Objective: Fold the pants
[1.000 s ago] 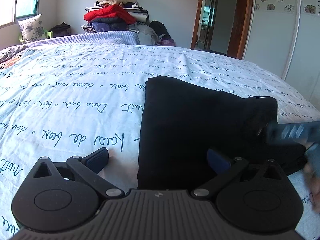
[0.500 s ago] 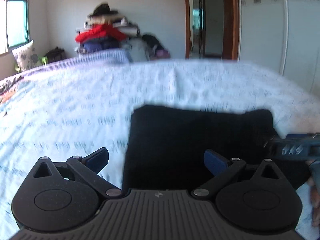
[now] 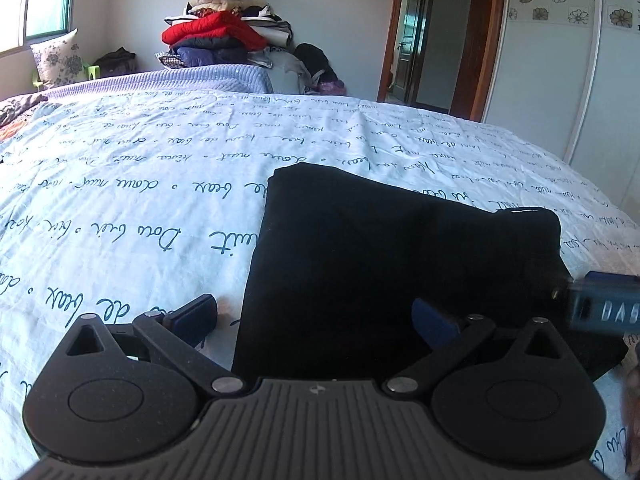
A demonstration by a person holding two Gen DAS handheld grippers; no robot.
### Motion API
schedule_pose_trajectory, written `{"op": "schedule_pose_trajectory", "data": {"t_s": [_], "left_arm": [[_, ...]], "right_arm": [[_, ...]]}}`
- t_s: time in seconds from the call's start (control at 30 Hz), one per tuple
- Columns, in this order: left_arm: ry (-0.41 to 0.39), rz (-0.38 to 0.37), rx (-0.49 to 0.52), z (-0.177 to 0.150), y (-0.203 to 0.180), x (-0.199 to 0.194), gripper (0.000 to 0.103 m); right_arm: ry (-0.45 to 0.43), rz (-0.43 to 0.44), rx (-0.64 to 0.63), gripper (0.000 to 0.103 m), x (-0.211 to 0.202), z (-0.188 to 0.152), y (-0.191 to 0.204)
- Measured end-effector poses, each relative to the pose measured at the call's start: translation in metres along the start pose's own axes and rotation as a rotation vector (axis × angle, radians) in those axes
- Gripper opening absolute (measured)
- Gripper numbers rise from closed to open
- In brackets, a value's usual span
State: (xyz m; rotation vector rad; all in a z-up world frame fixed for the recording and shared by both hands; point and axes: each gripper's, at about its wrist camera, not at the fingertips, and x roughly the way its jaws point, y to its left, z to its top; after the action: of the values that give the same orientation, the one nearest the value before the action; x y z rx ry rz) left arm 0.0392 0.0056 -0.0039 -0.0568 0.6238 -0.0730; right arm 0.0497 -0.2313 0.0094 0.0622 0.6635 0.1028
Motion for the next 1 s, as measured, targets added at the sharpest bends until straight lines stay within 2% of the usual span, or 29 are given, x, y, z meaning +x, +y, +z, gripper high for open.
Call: {"op": "schedule_pose_trajectory", "data": {"t_s": [0.17,0.2,0.27,0.3,0.4,0.47,0.57,0.67,0.8,1.0], "left_arm": [[0.009,0.02,0.0,0.003,0.009,-0.025,0.103],[-0.001,0.019,0.002,0.002,0.013,-0.035,0.103],[-0.006,0.024,0.013,-0.001,0.021,-0.049,0.103],[0.004,0.031,0.01,-0.003,0.025,-0.054,0.103],[-0.011,0.022,-0.035,-0.004,0.038,-0.073,0.103],[-0.023,0.023,-0.057,0.001,0.036,-0.076,0.102],[-0.015,0.008,-0.033,0.007,0.019,-0.069,0.102],[-0.018,0.038,0.049,0.006,-0.003,-0.065,0.102],[-0.01,0.071,0.085,-0.001,-0.012,-0.062,0.102],[0.003,0.092,0.064,-0.002,-0.005,-0.064,0.103]], "right_arm": [[-0.015,0.009,-0.034,0.103,-0.024,0.004,0.002],[-0.001,0.023,-0.041,0.103,-0.027,0.002,0.002],[0.115,0.04,-0.095,0.103,-0.02,-0.008,0.003],[0.119,0.062,-0.085,0.103,-0.023,-0.015,-0.001],[0.094,0.133,0.03,0.103,-0.046,-0.021,-0.021],[0.044,0.122,0.064,0.103,-0.06,-0.016,-0.023],[-0.018,0.113,0.047,0.103,-0.069,-0.006,-0.012],[-0.074,0.054,-0.01,0.103,-0.075,-0.004,0.003],[-0.059,0.032,-0.042,0.103,-0.076,-0.008,0.003],[0.024,0.06,0.071,0.103,-0.07,-0.018,-0.013]]}}
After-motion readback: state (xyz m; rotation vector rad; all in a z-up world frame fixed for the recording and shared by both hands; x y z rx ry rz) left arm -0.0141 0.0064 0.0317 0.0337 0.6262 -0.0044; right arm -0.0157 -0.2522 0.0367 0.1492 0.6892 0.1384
